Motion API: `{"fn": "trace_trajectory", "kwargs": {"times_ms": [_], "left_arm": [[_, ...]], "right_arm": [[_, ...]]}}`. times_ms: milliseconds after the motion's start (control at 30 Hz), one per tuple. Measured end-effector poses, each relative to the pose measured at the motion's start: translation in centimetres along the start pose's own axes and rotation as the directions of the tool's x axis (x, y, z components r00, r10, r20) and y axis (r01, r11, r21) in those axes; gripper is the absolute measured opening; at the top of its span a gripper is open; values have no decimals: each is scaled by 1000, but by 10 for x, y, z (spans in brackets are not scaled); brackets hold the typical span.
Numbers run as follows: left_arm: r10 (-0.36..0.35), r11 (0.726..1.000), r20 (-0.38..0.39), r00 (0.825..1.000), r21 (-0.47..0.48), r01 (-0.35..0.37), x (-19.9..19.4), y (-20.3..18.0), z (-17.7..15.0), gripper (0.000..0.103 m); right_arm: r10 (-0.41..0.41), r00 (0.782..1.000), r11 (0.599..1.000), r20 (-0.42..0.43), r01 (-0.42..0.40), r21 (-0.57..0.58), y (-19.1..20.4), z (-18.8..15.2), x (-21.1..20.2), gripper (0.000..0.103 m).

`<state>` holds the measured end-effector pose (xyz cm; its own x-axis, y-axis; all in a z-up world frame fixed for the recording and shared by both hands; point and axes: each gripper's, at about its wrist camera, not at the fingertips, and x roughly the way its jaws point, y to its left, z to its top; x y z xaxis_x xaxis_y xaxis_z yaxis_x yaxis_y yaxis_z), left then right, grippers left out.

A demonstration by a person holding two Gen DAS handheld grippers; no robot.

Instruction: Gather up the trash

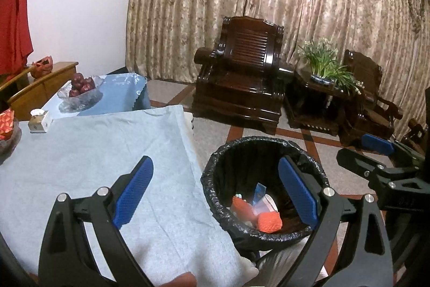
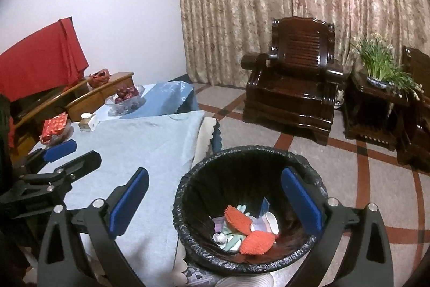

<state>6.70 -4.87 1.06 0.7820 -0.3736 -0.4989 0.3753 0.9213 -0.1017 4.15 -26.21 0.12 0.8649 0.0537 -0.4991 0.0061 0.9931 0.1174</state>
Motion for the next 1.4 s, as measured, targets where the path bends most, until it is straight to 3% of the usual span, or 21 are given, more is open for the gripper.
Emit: {"fn": "trace_trajectory", "kwargs": {"times_ms": [600, 1400], "left_arm": [[28, 1000, 23, 999, -1, -28, -24, 7, 3, 92], [35, 999, 22, 999, 0, -35, -26, 16, 2, 92]], "right_arm": [[26, 1000, 999, 15, -26, -26, 13, 4, -7, 97], [27, 1000, 999, 9, -27, -33, 17, 7, -5, 97]]}}
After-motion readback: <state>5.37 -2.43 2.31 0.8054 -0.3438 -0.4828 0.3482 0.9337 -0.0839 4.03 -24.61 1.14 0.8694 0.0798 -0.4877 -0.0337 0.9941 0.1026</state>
